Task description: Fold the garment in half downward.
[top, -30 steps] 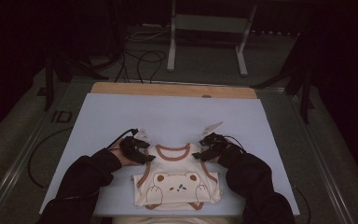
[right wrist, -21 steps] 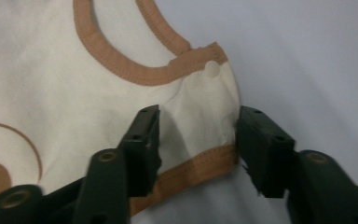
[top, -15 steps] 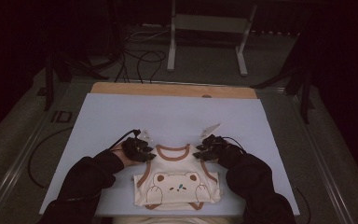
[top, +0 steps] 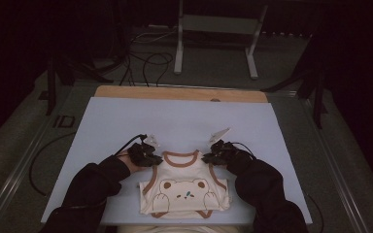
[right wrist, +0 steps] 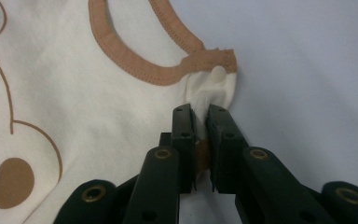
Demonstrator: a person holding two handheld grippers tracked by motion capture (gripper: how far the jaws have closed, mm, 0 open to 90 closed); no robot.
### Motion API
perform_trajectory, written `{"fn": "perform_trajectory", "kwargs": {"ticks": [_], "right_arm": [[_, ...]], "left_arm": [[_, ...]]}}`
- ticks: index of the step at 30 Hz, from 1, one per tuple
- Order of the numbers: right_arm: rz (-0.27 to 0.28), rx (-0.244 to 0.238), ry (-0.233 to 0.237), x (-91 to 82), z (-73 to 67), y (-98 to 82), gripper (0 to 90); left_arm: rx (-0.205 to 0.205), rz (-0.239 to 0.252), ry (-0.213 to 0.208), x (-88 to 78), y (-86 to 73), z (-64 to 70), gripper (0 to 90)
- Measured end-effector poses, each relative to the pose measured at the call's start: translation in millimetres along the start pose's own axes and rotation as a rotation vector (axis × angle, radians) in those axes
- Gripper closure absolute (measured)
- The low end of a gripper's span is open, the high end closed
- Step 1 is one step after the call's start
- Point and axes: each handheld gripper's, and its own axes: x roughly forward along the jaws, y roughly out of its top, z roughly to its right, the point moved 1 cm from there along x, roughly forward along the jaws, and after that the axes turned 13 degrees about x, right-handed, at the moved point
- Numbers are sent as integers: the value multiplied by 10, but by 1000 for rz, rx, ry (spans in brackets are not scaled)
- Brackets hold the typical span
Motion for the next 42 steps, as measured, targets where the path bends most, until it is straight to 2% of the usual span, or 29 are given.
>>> {"fn": "perform_trajectory", "kwargs": {"ticks": [2, 4, 5, 6, 7, 10, 11, 12, 22, 24, 36, 42], "right_arm": [[2, 9, 4, -4, 0, 0, 827], [-3, -6, 4, -8, 13, 0, 828], [2, 14, 6, -9, 2, 3, 828], [3, 14, 6, -13, 3, 5, 829], [6, -3, 6, -21, 17, 9, 829], [27, 0, 7, -77, 19, 34, 828], [34, 14, 9, -106, 12, 46, 829], [45, 1, 9, -131, 19, 59, 828], [124, -9, -3, -393, 30, 209, 828], [136, -13, -7, -442, 34, 241, 828], [196, -37, -36, -651, 24, 439, 828], [227, -44, -68, -767, 11, 562, 828]], "left_arm": [[5, 2, -4, -2, -2, -5, 870], [12, 6, -7, -4, -3, -8, 870], [18, 5, -9, -7, -4, -8, 871], [24, 7, -8, -16, -1, -8, 870], [30, 12, -8, -24, 3, -6, 870], [48, 18, 7, -75, 26, -22, 870], [46, 25, 13, -97, 37, -33, 870], [43, 27, 13, -123, 48, -46, 870], [58, 89, 46, -377, 211, -124, 871], [75, 90, 55, -424, 241, -135, 871], [115, 133, 102, -688, 432, -194, 871], [134, 141, 132, -819, 559, -236, 871]]}}
